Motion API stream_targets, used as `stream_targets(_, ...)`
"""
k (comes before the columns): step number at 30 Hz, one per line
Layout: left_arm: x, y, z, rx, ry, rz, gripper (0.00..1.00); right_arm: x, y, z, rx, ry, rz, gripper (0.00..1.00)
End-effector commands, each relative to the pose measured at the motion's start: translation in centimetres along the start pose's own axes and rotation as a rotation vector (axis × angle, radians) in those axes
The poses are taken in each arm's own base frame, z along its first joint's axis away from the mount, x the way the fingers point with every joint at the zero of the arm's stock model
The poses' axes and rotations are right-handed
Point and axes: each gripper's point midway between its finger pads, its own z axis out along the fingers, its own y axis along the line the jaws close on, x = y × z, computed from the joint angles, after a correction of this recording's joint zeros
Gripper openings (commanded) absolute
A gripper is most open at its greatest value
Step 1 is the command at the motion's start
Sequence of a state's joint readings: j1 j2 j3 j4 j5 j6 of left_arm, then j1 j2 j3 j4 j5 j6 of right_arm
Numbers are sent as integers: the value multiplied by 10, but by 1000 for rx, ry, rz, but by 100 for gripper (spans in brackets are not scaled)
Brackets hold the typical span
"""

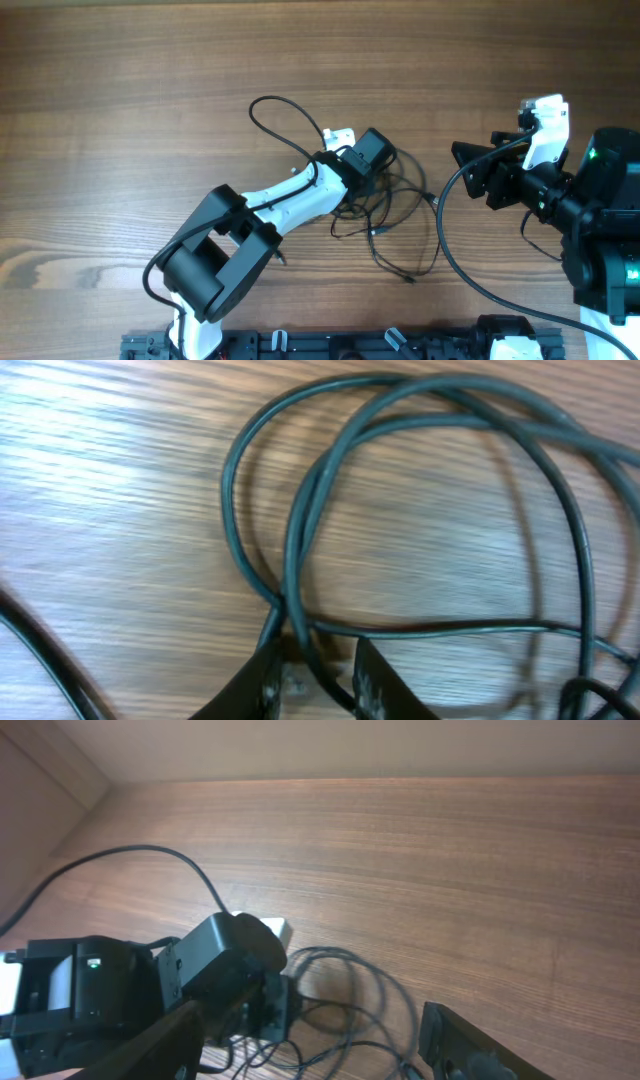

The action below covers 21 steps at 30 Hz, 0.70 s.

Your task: Untangle cables

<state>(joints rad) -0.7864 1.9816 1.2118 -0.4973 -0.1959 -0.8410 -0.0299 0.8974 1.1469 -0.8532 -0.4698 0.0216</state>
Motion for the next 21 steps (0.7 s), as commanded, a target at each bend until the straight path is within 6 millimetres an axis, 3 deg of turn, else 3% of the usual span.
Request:
stream_targets(1, 45, 75, 30, -274, 119, 89, 27, 2, -1, 0, 2, 4, -14, 70)
stream_targets(3, 47, 71, 30, -254, 133, 67, 28, 3, -1, 0, 2, 7, -12, 70)
stream_targets(4, 48, 62, 32, -214, 139, 35, 41, 3, -1, 0, 2, 7, -13, 70)
stream_targets(6, 46, 39, 37, -107, 144, 8, 51, 3, -1, 0, 2, 7, -13, 70)
stream_targets(7, 42, 30, 38, -71, 130, 1, 61, 3, -1, 0, 2, 8, -12, 70)
stream_targets(9, 37, 23, 39, -42, 107, -4, 64, 5, -1, 0, 2, 14, -10, 70)
stream_targets(11, 38, 23, 39, -42, 111, -4, 56, 7, -1, 0, 3, 22, -9, 71)
stream_targets(12, 38, 23, 39, -42, 114, -4, 43, 7, -1, 0, 3, 23, -8, 70)
stream_targets(14, 41, 24, 42, -44, 127, -3, 4, 7, -1, 0, 3, 23, -8, 70)
stream_targets(17, 45, 32, 41, -73, 144, 27, 4, 7, -1, 0, 2, 24, -7, 71)
stream_targets(19, 29, 45, 36, -106, 108, 95, 4, 8, -1, 0, 2, 25, -6, 70)
stream_targets(21, 3, 53, 13, -114, 46, 156, 4, 8, -1, 0, 2, 26, -6, 70)
